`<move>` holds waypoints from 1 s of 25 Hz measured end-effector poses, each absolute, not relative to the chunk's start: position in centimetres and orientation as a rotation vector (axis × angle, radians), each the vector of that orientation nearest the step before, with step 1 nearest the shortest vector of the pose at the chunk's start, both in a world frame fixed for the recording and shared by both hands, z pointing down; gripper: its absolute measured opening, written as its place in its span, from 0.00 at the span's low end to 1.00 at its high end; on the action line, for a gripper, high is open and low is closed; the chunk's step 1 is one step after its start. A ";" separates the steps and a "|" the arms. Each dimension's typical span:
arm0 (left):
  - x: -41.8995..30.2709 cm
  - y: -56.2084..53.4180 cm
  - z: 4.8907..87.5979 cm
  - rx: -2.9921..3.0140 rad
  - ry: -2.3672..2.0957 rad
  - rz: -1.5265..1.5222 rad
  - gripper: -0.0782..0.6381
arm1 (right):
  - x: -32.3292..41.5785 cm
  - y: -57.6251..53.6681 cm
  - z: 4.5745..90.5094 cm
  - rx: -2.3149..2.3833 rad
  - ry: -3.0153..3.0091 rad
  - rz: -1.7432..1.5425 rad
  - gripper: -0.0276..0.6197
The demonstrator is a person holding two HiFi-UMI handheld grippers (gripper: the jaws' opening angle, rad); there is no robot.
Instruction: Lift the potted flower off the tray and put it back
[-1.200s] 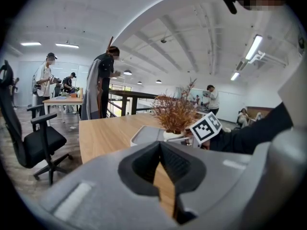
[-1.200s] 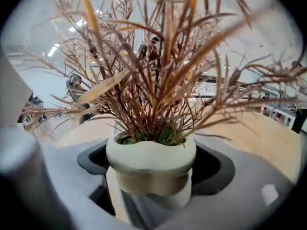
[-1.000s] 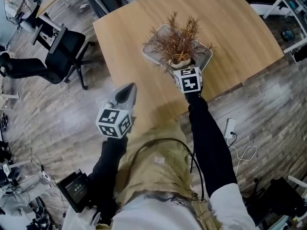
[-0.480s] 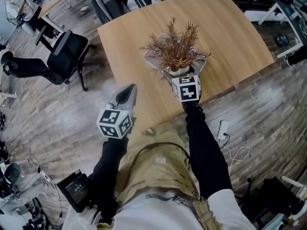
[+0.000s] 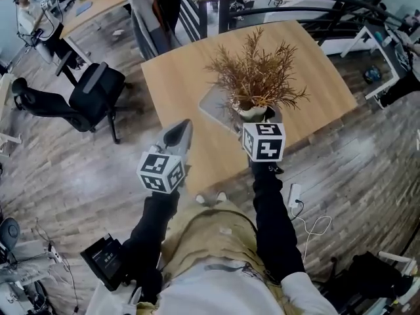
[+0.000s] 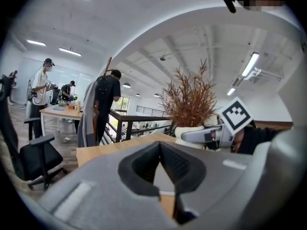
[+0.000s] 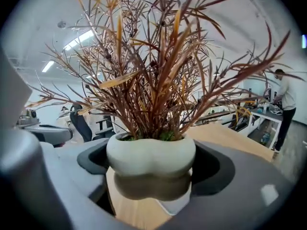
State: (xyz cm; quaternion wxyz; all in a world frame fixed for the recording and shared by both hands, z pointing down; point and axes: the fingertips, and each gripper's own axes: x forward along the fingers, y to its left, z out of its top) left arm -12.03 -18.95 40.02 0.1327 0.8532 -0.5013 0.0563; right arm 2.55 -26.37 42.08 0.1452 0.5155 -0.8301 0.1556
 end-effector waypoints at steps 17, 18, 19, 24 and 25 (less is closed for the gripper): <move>-10.6 -22.1 32.2 2.634 -1.455 0.069 0.11 | 4.6 -25.5 33.3 1.608 -2.448 0.345 0.82; -10.6 -22.1 31.8 2.638 -1.462 0.062 0.11 | 4.6 -25.4 33.0 1.612 -2.454 0.336 0.82; -10.6 -22.2 31.5 2.640 -1.468 0.054 0.11 | 4.6 -25.4 32.6 1.614 -2.459 0.327 0.82; -10.6 -22.6 30.9 2.652 -1.472 0.058 0.11 | 4.1 -25.4 31.6 1.617 -2.481 0.295 0.82; -10.5 -22.6 30.8 2.657 -1.473 0.061 0.11 | 4.0 -25.4 31.5 1.616 -2.485 0.292 0.82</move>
